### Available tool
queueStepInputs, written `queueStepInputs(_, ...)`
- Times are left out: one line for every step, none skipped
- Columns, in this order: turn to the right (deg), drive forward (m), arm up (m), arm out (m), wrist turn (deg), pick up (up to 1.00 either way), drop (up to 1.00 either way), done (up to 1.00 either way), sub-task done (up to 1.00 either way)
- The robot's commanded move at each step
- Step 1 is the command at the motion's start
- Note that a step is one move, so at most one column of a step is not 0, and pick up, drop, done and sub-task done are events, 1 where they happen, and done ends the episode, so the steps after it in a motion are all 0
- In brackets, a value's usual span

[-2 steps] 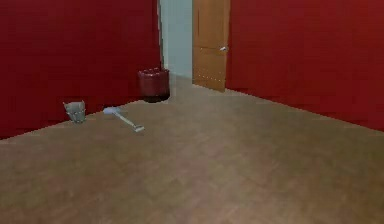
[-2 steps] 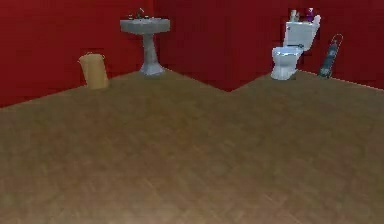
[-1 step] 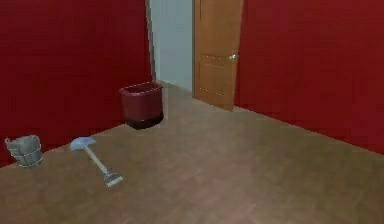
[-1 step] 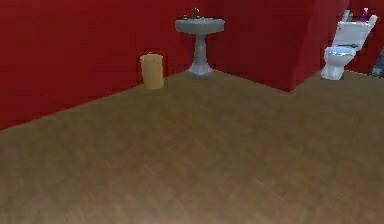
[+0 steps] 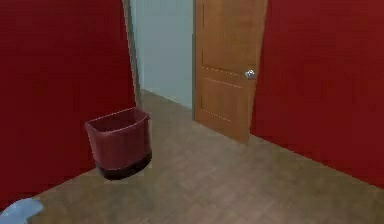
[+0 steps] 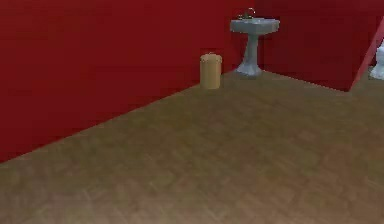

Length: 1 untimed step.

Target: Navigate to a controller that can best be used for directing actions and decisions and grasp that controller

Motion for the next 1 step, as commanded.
queueStepInputs(0.0,1.00,0.00,0.00,0.0,0.00,0.00,0.00,0.00)
